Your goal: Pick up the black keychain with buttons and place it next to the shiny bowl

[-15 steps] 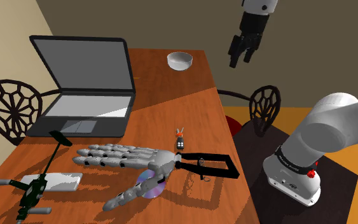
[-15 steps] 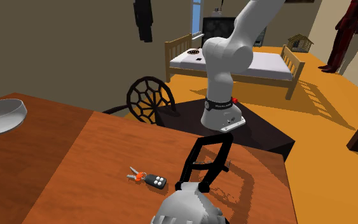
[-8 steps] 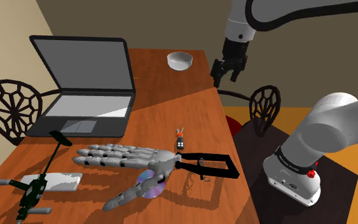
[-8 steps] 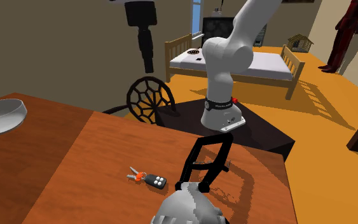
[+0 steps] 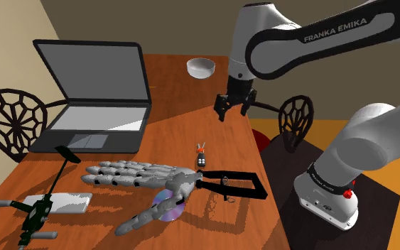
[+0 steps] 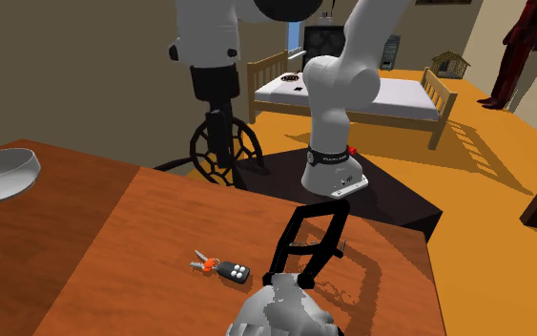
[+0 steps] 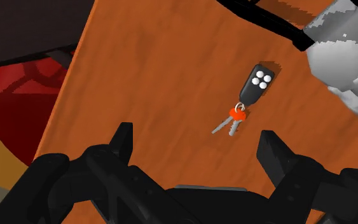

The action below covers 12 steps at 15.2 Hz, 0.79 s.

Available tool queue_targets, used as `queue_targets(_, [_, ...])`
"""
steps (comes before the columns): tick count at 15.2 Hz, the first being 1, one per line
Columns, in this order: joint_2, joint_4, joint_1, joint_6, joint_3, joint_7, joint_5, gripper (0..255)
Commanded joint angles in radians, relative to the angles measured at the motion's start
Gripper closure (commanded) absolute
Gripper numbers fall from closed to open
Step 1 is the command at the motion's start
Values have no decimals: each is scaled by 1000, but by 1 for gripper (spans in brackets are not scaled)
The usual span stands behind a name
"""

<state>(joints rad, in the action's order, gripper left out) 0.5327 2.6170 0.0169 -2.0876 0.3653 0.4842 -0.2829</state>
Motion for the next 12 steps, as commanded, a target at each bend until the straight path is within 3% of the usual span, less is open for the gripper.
queue_targets(1, [-74, -11, -6, -70, 49, 70, -8, 0])
queue_targets(7, [-314, -48, -41, -275, 183, 295, 40, 0])
queue_targets(12, [-561, -123, -72, -421, 252, 560, 221, 0])
